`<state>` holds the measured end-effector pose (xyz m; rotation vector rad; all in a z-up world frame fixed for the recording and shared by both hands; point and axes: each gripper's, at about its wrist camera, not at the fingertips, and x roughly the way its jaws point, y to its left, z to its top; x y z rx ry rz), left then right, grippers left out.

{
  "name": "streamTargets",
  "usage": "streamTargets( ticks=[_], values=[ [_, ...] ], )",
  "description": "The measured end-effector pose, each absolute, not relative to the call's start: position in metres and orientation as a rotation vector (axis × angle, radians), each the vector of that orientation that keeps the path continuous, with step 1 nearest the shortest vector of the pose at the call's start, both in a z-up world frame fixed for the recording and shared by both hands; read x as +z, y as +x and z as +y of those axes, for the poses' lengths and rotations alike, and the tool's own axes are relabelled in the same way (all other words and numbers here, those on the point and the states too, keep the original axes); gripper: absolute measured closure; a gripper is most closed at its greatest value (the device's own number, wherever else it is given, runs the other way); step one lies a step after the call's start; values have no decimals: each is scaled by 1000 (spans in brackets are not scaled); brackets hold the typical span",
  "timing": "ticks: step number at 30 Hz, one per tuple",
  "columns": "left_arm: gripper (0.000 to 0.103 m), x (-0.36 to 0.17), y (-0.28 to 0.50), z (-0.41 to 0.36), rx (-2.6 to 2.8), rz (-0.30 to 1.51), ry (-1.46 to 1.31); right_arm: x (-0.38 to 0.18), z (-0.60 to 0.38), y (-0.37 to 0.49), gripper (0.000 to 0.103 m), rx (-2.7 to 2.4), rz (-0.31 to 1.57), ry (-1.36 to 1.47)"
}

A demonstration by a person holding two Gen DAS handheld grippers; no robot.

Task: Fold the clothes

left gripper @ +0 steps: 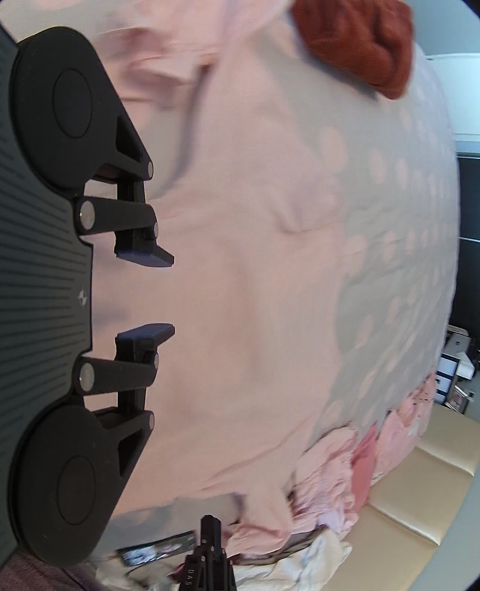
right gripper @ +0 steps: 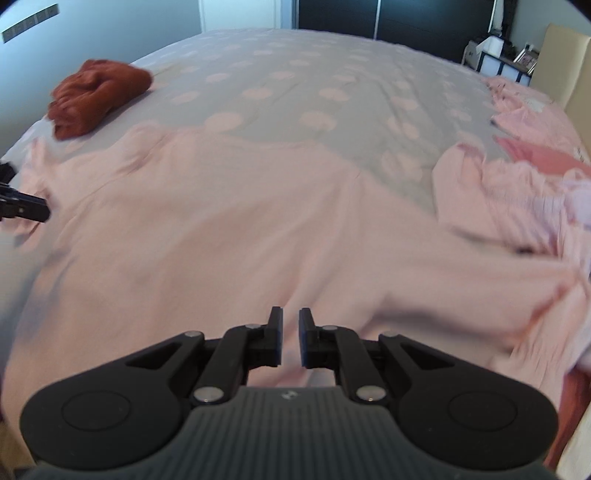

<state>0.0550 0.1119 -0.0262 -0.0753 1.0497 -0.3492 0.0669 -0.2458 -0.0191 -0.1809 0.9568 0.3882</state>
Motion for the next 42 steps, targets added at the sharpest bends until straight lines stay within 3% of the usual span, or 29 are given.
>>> streamTargets(
  ticks=[1,2,3,4,11,14,16,17,18,28,31,33,42],
  values=[
    [68,-30,43,113,-340,1068,-80,-22,-244,55,91,396,969,-178],
    [65,-33,31,114,-330,1086,-84,-24,-242,45,84,403,979,-177],
    [63,-37,16,115,-317,1105,-89,-27,-239,35,71,411,990,-177],
    [62,-39,4,115,-306,1120,-95,-29,-237,24,66,418,1000,-176],
    [62,-47,-58,101,-343,1134,-147,-48,-220,-49,64,471,1074,-171],
    [62,-47,-67,86,-375,1129,-120,-56,-213,-80,67,494,1106,-169],
    [62,-45,-71,76,-408,1116,-103,-59,-208,-95,82,506,1119,-183],
    [62,-43,-73,71,-417,1105,-94,-59,-206,-96,96,508,1119,-205],
    [62,-41,-75,66,-426,1093,-83,-59,-203,-98,99,515,1114,-220],
    [62,-34,-73,48,-453,1049,-118,-48,-156,-97,101,705,1035,-249],
    [62,-37,-71,45,-469,1056,-110,-50,-156,-94,94,657,1036,-274],
    [62,-39,-70,39,-484,1064,-87,-50,-165,-93,66,605,1038,-267],
    [62,-46,-72,10,-595,1109,-41,-60,-206,-100,63,403,1111,-244]
  ],
)
